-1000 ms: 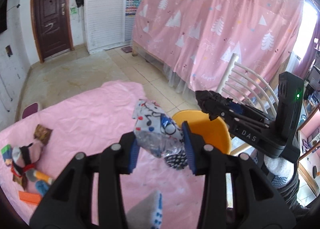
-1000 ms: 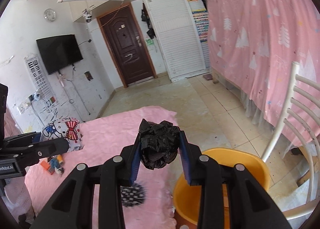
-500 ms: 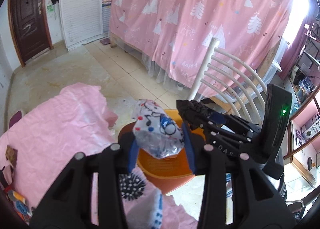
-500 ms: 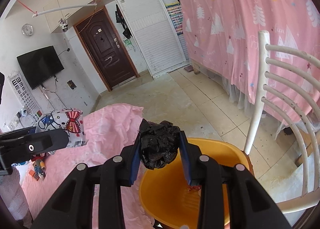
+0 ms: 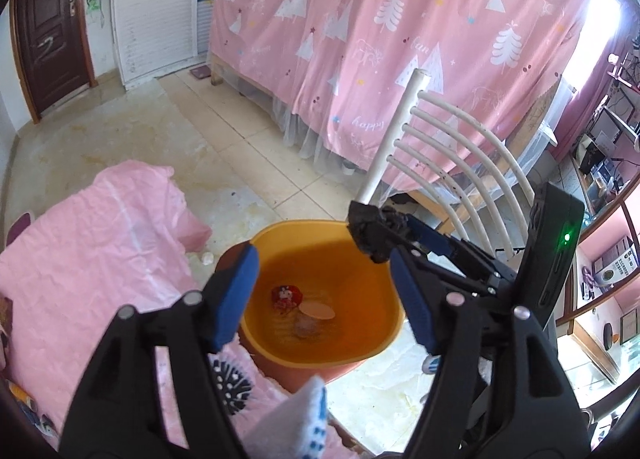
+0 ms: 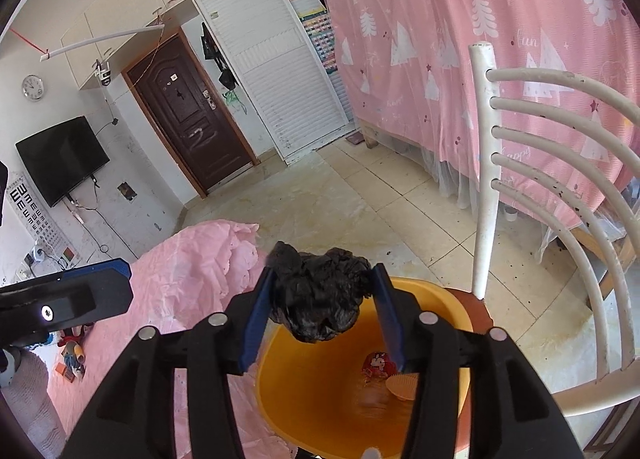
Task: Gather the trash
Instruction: 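Carry the bottle and black bag to the orange bucket and release both, then move both tools back over the remaining items on the bed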
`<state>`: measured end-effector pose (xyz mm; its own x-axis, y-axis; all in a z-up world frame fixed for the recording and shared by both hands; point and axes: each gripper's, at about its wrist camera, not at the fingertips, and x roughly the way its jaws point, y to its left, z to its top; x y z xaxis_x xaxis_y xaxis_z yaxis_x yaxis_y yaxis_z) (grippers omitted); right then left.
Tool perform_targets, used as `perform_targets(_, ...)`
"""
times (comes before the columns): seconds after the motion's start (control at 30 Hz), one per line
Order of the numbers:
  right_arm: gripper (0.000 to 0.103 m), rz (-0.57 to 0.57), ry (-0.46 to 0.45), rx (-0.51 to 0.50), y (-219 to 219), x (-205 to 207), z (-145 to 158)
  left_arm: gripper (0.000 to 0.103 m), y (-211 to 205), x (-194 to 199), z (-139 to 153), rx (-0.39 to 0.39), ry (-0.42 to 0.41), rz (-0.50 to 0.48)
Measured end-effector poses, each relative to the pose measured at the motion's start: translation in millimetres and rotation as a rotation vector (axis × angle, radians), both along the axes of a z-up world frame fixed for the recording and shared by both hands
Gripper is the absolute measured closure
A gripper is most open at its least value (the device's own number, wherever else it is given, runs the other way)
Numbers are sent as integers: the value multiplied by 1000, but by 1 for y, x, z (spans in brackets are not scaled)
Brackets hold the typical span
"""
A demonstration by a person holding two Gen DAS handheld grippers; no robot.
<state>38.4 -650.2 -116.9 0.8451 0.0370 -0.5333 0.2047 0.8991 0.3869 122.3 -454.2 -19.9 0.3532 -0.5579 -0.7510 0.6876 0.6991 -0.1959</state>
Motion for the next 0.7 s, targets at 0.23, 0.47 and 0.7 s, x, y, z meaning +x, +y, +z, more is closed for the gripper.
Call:
perform_targets(0.23, 55, 4, -4, -24, 8, 1, 10, 38, 19, -1, 11, -32, -5, 20)
perform_targets(0.47, 53, 27, -11, -49, 29, 6, 28, 38, 52, -5, 27, -65, -28, 51)
perform_targets(0.7, 48, 99, -21, -79, 75, 25, 47, 35, 97, -3, 46, -101, -76, 113)
